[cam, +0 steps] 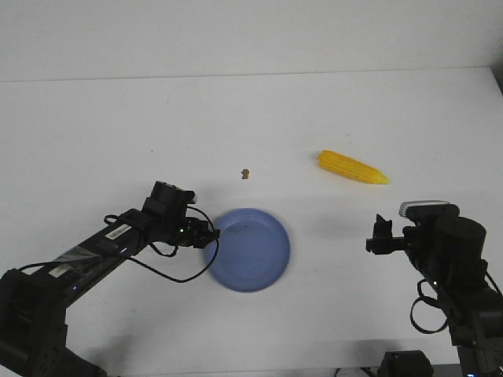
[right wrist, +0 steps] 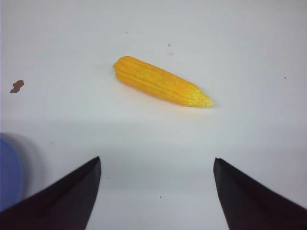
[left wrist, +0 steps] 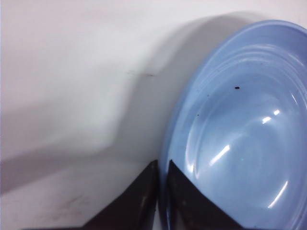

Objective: Place corn on plate with both arms
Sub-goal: 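Slide the blue plate with the left gripper toward the table center, then release the plate and pull the left gripper back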

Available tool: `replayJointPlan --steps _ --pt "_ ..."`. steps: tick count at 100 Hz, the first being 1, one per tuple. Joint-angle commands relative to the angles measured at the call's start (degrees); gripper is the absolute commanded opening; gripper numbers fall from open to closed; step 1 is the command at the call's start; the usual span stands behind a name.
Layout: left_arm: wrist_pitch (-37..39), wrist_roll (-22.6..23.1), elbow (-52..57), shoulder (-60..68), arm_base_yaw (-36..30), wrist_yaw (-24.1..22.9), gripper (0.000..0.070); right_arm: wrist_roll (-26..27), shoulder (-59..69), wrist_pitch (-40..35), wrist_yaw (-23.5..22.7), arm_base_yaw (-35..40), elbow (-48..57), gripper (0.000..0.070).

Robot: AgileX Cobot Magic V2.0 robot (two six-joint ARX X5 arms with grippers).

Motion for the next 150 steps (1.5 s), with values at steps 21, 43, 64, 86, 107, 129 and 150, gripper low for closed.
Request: replayJointPlan --steps 21,43,64,86,107,129,150 --pt "-0.6 0.3 0.3 2.3 -0.6 -0.2 0.0369 -0.1 0.2 0.5 0.0 0.1 1.0 0.0495" --pt "-0.5 0.4 0.4 2.1 -0.6 -0.2 0.0697 -0.1 0.2 0.6 0.0 0.1 1.0 0.0495" --pt "-0.6 2.0 0.4 -2.5 0.5 -0.7 0.0700 -0.1 0.2 0.5 0.0 0.1 1.0 0.0495" --pt "-2.4 7.4 0.4 -12.8 4.7 -7.6 0.0700 -0.1 0.2 0.5 0.0 0.1 1.0 0.0495" --pt "-7.1 16.9 0.4 -20.9 10.9 -15.0 0.0700 -0.1 0.2 0.5 0.0 0.1 1.0 0.0495" --pt "-12.3 20.9 0.4 -28.1 16.9 -21.6 0.0700 -0.1 0.2 0.6 0.0 0.1 1.0 0.0495" --pt "-14.8 21.6 0.4 -33.1 21.0 -23.0 0.0700 -0.1 0.2 0.8 0.0 0.1 1.0 0.0495"
